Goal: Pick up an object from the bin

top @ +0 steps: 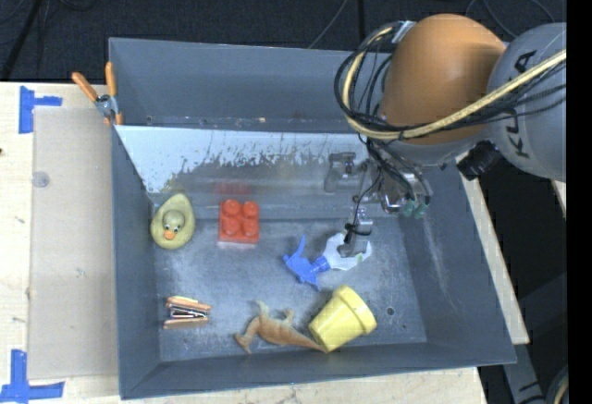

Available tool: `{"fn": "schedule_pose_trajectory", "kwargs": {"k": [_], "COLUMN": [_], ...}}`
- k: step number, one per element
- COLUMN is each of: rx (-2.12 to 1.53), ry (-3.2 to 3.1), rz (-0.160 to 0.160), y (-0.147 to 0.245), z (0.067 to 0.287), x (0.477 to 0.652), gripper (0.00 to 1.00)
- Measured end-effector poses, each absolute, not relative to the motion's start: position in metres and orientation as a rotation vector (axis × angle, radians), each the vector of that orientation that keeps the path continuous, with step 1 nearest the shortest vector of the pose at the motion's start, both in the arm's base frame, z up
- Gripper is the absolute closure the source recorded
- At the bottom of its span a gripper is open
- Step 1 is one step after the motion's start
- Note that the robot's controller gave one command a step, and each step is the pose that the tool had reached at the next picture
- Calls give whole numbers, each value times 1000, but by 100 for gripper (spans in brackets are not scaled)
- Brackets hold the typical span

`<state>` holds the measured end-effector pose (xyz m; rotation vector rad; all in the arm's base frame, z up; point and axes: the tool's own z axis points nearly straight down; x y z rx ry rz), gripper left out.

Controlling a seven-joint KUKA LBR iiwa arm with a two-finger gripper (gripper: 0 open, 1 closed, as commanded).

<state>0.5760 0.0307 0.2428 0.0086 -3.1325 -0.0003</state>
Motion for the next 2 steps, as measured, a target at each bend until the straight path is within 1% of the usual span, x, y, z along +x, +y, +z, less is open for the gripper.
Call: {"fn": "schedule_pose_trajectory", "kwargs": {"k": [1,2], "rx": [8,180], "ry": [-3141,-3136], "rz": [-1,-1], "y": [31,19], "z": [247,204], "x": [577,579], "gripper": [0,0]}}
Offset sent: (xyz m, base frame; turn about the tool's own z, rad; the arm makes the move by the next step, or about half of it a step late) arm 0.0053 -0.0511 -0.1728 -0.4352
